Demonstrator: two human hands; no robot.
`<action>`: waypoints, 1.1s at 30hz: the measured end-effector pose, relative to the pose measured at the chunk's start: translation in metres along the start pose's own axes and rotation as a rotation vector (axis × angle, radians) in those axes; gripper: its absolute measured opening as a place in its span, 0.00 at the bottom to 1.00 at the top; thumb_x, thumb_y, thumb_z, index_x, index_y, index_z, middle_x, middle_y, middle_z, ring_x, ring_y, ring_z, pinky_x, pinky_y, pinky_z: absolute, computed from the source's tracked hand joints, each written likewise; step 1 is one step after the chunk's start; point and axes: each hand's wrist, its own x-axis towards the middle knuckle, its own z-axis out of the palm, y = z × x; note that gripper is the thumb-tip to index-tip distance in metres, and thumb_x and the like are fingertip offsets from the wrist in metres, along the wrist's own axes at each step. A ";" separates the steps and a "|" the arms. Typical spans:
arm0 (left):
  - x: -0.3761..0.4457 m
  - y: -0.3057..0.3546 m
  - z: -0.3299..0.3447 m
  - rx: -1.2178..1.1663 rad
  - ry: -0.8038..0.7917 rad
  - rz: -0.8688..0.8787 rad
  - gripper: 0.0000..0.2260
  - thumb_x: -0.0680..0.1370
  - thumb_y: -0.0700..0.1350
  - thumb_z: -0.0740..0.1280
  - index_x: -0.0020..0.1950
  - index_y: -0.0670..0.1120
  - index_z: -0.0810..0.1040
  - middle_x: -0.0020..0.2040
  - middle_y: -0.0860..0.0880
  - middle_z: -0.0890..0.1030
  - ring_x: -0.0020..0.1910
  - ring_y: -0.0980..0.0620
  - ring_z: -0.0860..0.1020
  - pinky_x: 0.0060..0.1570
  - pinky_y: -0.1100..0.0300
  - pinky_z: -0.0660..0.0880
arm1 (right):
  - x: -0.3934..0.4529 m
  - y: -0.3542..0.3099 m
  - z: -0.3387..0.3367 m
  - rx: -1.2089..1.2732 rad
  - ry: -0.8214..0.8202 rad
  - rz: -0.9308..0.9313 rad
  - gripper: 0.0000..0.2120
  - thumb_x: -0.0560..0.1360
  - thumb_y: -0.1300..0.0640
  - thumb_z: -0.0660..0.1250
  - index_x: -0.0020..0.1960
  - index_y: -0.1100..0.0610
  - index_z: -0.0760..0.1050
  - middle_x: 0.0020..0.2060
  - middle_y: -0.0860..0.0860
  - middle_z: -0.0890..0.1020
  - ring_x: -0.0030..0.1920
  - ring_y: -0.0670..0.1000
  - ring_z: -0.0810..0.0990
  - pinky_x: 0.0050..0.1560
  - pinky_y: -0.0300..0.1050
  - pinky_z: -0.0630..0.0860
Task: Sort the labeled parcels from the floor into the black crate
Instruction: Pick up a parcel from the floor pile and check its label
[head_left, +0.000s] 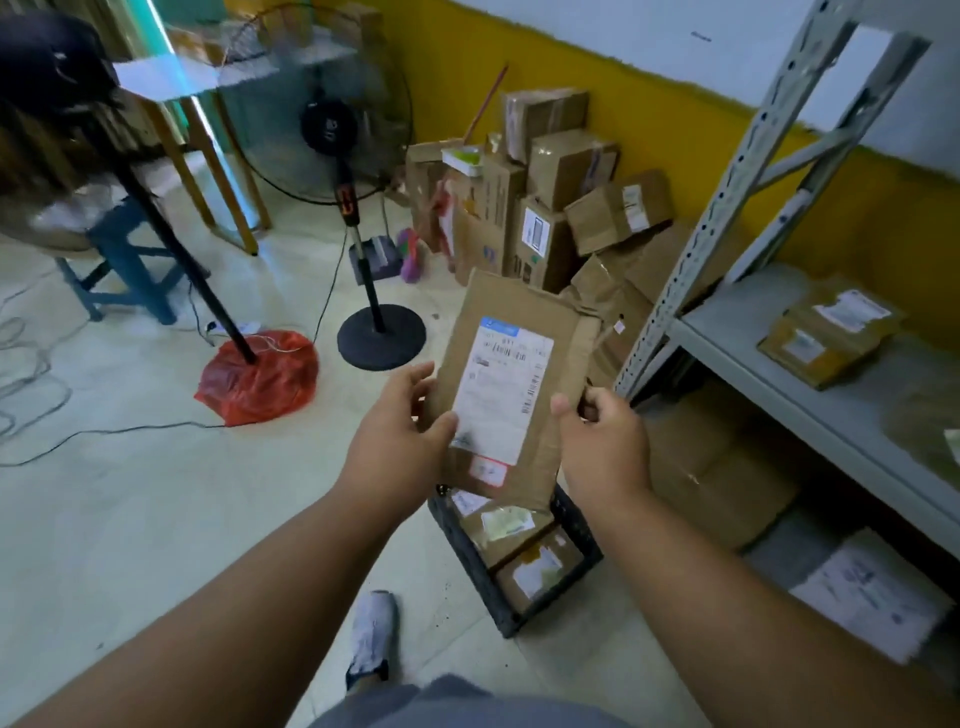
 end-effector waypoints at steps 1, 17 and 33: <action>0.025 -0.002 -0.001 0.022 -0.037 0.018 0.23 0.78 0.45 0.69 0.71 0.61 0.68 0.56 0.63 0.77 0.49 0.68 0.77 0.45 0.63 0.75 | 0.013 -0.001 0.011 0.002 0.038 0.038 0.05 0.79 0.49 0.68 0.50 0.49 0.77 0.44 0.43 0.82 0.46 0.47 0.82 0.45 0.46 0.79; 0.280 -0.138 0.122 0.642 -0.613 0.354 0.29 0.77 0.49 0.68 0.76 0.60 0.63 0.69 0.47 0.69 0.66 0.47 0.69 0.60 0.58 0.72 | 0.155 0.132 0.164 -0.141 0.357 0.501 0.30 0.80 0.59 0.65 0.76 0.45 0.58 0.54 0.49 0.84 0.50 0.54 0.84 0.47 0.45 0.78; 0.328 -0.505 0.260 0.995 -0.823 0.307 0.27 0.80 0.52 0.61 0.78 0.58 0.60 0.75 0.44 0.60 0.70 0.42 0.62 0.67 0.45 0.69 | 0.182 0.496 0.364 -0.325 0.055 0.616 0.27 0.80 0.64 0.59 0.76 0.47 0.65 0.68 0.54 0.75 0.67 0.55 0.74 0.64 0.43 0.69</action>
